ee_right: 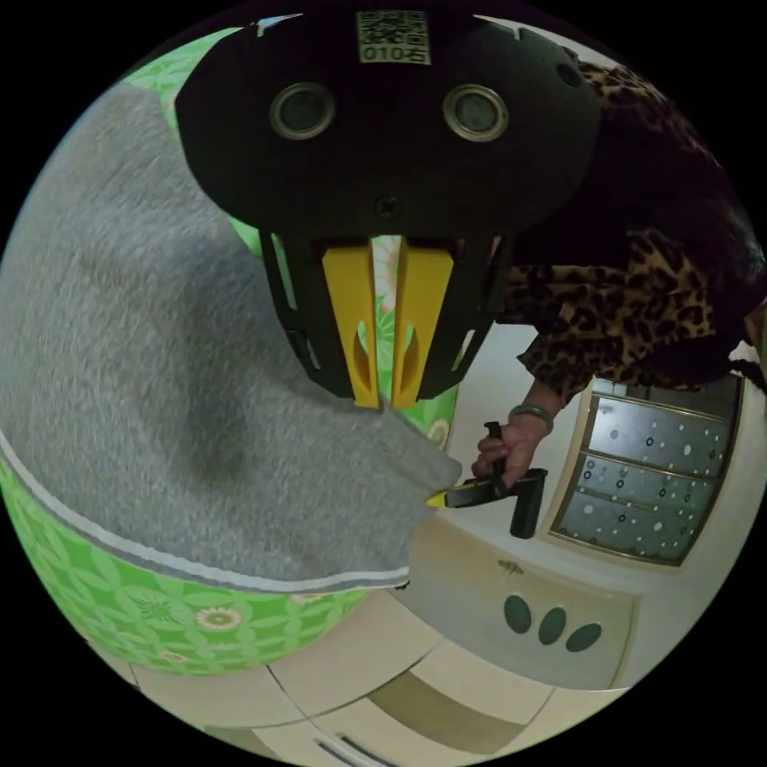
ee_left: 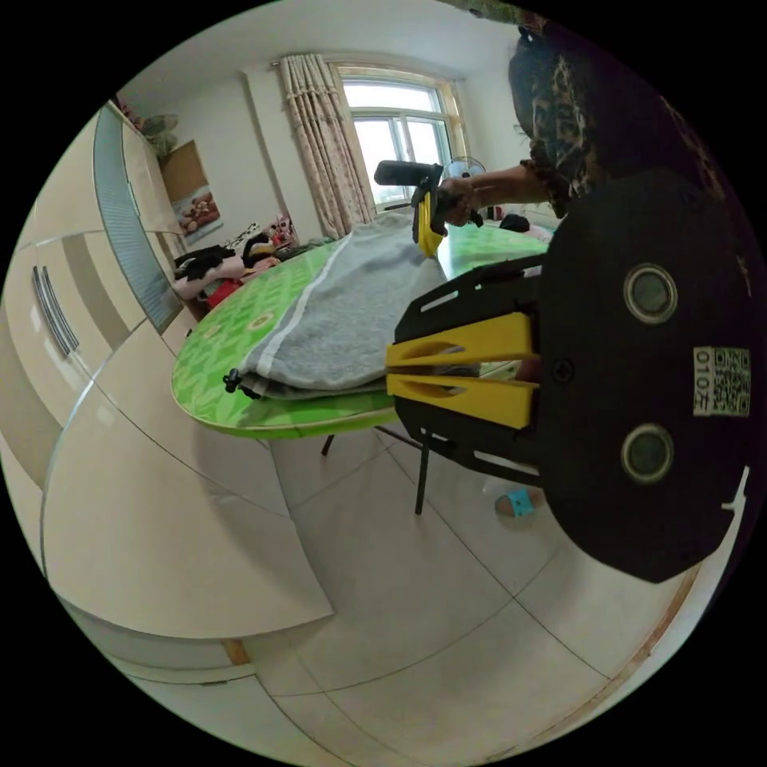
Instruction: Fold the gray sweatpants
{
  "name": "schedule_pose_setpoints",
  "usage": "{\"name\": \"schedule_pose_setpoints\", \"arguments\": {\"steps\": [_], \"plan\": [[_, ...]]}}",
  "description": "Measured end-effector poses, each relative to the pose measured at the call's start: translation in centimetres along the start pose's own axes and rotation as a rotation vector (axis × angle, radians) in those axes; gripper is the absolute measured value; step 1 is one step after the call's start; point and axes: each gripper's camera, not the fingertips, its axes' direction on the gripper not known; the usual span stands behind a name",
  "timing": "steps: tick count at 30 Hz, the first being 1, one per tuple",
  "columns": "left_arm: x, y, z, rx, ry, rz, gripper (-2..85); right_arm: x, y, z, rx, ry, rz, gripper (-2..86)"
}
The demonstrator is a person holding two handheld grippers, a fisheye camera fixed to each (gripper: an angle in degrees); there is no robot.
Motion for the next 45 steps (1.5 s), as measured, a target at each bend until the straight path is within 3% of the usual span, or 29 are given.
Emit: {"name": "schedule_pose_setpoints", "arguments": {"steps": [6, 8, 10, 12, 16, 18, 24, 27, 29, 33, 37, 40, 45], "plan": [[-0.3, -0.2, -0.3, -0.014, -0.04, 0.048, -0.2, 4.7, 8.2, -4.4, 0.017, 0.074, 0.202, 2.7], [-0.7, -0.2, -0.4, -0.015, -0.023, 0.06, -0.1, 6.5, 11.3, -7.6, 0.175, -0.01, 0.244, 2.6], [-1.0, 0.0, -0.3, -0.013, -0.008, 0.059, -0.1, 10.2, 15.8, -11.3, 0.482, -0.215, 0.312, 2.5], [-1.4, 0.1, -0.2, -0.008, 0.013, 0.058, -0.1, 12.9, 17.8, -11.7, 0.55, -0.224, 0.417, 2.4], [-1.4, 0.5, -1.9, 0.043, 0.026, 0.073, 0.0, 13.4, 18.3, -9.9, 0.385, -0.069, 0.473, 2.2], [-1.8, 1.0, -3.7, 0.12, 0.018, 0.052, -0.1, 12.8, 18.7, -10.2, 0.39, -0.044, 0.469, 2.1], [0.2, 2.5, -3.9, 0.134, 0.149, 0.115, -0.1, 11.9, 17.9, -12.4, 0.505, -0.228, 0.378, 2.2], [1.5, 2.9, -0.2, 0.043, -0.016, 0.111, -0.1, 11.7, 15.9, -10.7, 0.357, -0.062, 0.458, 2.2], [0.3, 3.4, 2.1, -0.004, -0.008, 0.08, -0.2, 11.2, 16.1, -10.7, 0.369, -0.08, 0.459, 2.1], [-1.0, 3.7, 1.7, -0.001, -0.018, 0.026, -0.2, 9.2, 16.5, -11.4, 0.342, -0.005, 0.433, 2.2], [-1.1, 4.6, -0.8, 0.099, -0.174, -0.048, -0.2, 8.2, 17.6, -13.3, 0.405, -0.078, 0.431, 2.3], [0.8, 3.7, -0.7, 0.13, 0.002, 0.069, -0.2, 7.2, 16.8, -15.5, 0.525, -0.186, 0.364, 2.4], [4.8, -1.1, 5.4, 0.052, -0.014, 0.219, -0.2, 5.8, 11.1, -15.3, 0.43, -0.109, 0.35, 2.4]]}}
